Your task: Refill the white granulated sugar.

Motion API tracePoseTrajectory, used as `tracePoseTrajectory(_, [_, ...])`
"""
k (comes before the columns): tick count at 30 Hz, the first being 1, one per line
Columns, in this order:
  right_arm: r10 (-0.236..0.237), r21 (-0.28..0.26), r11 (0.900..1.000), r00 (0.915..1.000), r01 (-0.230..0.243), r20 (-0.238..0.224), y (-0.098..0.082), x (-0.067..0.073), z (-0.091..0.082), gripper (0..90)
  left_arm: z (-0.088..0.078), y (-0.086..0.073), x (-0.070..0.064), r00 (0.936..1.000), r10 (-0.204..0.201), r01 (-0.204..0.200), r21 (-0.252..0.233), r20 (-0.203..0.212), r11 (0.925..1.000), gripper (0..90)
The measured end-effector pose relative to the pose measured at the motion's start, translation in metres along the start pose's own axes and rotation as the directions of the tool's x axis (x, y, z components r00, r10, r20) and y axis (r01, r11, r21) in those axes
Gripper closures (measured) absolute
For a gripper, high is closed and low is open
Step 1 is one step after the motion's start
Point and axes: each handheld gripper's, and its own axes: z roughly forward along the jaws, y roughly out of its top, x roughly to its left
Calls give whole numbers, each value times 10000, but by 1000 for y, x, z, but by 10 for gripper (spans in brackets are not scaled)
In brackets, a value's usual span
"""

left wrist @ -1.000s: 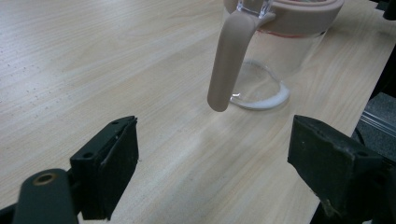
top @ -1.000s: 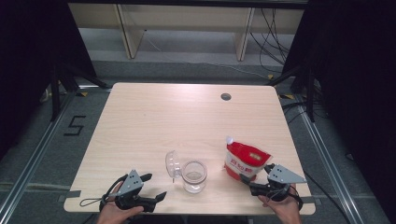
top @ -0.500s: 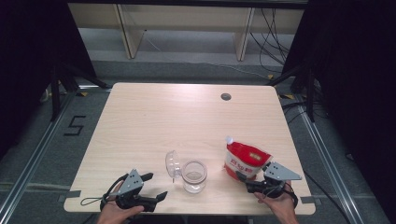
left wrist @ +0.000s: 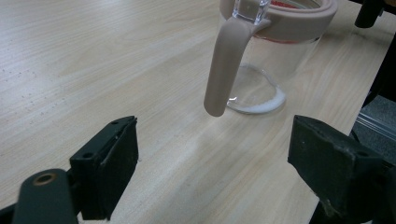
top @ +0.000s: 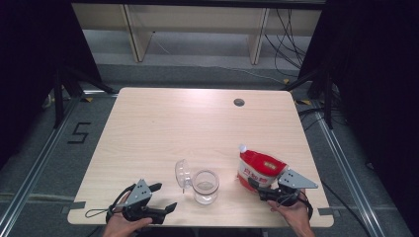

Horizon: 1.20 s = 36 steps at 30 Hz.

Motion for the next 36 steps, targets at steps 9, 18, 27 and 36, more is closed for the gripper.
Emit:
tracePoseTrajectory(9, [-207,-454,9988,9998,210,58,0,-5,4,310,0,-1,-2,9998,-209,209,15,-46,9998,158])
tracePoseTrajectory(18, [-169,-898,9958,9996,189,232,-2,-6,9,318,1,-1,-3,9998,-172,172,30,46,9998,158])
tracePoseTrajectory(27, [-246,-809,9965,9996,232,-153,-1,-4,10,389,2,-1,-4,9997,-223,223,-42,60,9997,158])
tracePoseTrajectory(36, [-60,-735,9973,9995,37,-316,-1,-2,9,412,1,-1,-2,9999,143,-143,23,67,9999,158])
